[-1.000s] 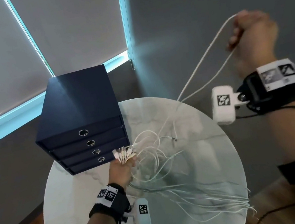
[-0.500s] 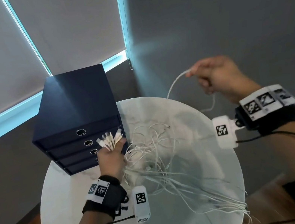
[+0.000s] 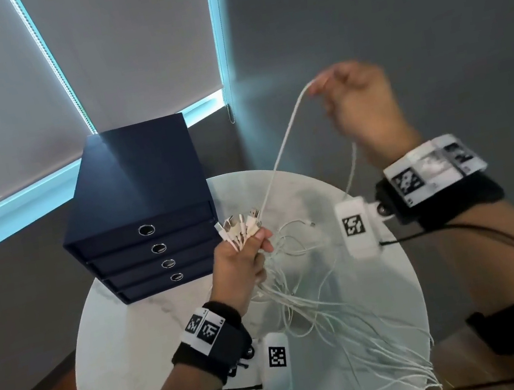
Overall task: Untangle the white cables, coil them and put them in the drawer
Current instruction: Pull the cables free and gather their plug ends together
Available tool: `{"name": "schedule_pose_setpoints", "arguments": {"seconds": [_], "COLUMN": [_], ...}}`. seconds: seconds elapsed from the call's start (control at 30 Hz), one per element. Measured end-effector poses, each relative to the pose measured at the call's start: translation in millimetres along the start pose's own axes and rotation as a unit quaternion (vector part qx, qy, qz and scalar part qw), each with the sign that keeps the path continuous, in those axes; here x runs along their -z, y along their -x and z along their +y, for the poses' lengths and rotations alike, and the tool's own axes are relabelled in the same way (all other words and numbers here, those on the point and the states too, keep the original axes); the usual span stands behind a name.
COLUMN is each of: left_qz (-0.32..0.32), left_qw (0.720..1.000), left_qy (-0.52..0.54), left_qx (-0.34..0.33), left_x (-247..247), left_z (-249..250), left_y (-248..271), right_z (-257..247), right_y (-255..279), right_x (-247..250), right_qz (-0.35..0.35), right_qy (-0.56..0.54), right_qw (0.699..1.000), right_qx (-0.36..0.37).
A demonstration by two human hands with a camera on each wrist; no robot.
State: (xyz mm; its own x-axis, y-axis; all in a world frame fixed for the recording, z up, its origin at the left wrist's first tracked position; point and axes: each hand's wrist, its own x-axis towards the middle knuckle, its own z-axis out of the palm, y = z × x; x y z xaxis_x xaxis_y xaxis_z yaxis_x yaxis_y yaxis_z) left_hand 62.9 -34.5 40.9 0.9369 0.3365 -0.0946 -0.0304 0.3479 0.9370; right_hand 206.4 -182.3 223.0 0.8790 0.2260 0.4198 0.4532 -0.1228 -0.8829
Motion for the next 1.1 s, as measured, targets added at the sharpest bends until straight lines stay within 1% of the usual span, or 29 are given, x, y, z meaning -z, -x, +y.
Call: {"name": "schedule_pose_setpoints", "arguments": {"seconds": [0.07, 0.13, 0.2, 0.27, 0.37, 0.47, 0.53, 0.63, 0.7, 0.73, 0.77, 0.8, 0.83, 0.9, 0.93, 0.97, 1.0, 1.03, 1.07, 1.1], "left_qz": [0.028, 0.06, 0.087, 0.106, 0.12, 0.123, 0.092, 0.034, -0.001, -0.015, -0.023, -0.025, -0.021, -0.005, 0.002, 0.008, 0.013, 0.016, 0.017, 0.017], "left_qw": [0.999, 0.997, 0.994, 0.992, 0.989, 0.987, 0.988, 0.983, 0.98, 0.98, 0.981, 0.983, 0.986, 0.99, 0.991, 0.991, 0.989, 0.987, 0.983, 0.979], "left_qy": [0.0, -0.013, -0.025, -0.027, -0.018, 0.011, -0.014, -0.089, -0.115, -0.116, -0.111, -0.099, -0.082, -0.043, -0.021, 0.002, 0.03, 0.059, 0.09, 0.12], "left_qx": [0.024, 0.04, 0.054, 0.067, 0.081, 0.1, 0.124, 0.158, 0.162, 0.16, 0.156, 0.151, 0.145, 0.133, 0.133, 0.137, 0.143, 0.15, 0.158, 0.166], "left_x": [13, 28, 44, 55, 62, 60, 58, 56, 54, 52, 49, 47, 44, 40, 38, 36, 32, 28, 25, 21], "left_z": [-13, -25, -34, -40, -44, -41, -35, -27, -22, -19, -16, -12, -8, -4, -2, -1, 0, 2, 3, 4], "left_y": [0, -1, -2, -3, -6, -8, -5, 2, 5, 6, 7, 8, 9, 8, 7, 6, 5, 5, 5, 4], "right_z": [-17, -28, -34, -33, -20, -1, 16, 48, 71, 84, 95, 104, 110, 114, 111, 107, 101, 93, 84, 76], "right_y": [-20, -40, -58, -68, -66, -50, -40, -31, -25, -22, -18, -14, -10, -3, 1, 5, 9, 14, 21, 28], "right_x": [23, 50, 76, 97, 103, 97, 94, 86, 81, 80, 81, 83, 83, 75, 68, 59, 50, 39, 29, 19], "right_qz": [0.1, 0.182, 0.241, 0.266, 0.261, 0.252, 0.219, 0.143, 0.091, 0.071, 0.063, 0.071, 0.077, 0.062, 0.052, 0.047, 0.049, 0.049, 0.045, 0.032], "right_qy": [-0.043, -0.109, -0.154, -0.165, -0.145, -0.09, -0.045, 0.017, 0.087, 0.156, 0.238, 0.302, 0.316, 0.251, 0.193, 0.119, 0.033, -0.062, -0.139, -0.185], "right_qw": [0.994, 0.976, 0.957, 0.949, 0.954, 0.963, 0.974, 0.986, 0.989, 0.983, 0.968, 0.95, 0.946, 0.966, 0.98, 0.991, 0.994, 0.988, 0.976, 0.967], "right_qx": [0.024, 0.041, 0.046, 0.035, 0.019, 0.012, -0.023, -0.079, -0.082, -0.069, -0.048, -0.03, -0.018, -0.006, -0.02, -0.05, -0.09, -0.13, -0.162, -0.173]}}
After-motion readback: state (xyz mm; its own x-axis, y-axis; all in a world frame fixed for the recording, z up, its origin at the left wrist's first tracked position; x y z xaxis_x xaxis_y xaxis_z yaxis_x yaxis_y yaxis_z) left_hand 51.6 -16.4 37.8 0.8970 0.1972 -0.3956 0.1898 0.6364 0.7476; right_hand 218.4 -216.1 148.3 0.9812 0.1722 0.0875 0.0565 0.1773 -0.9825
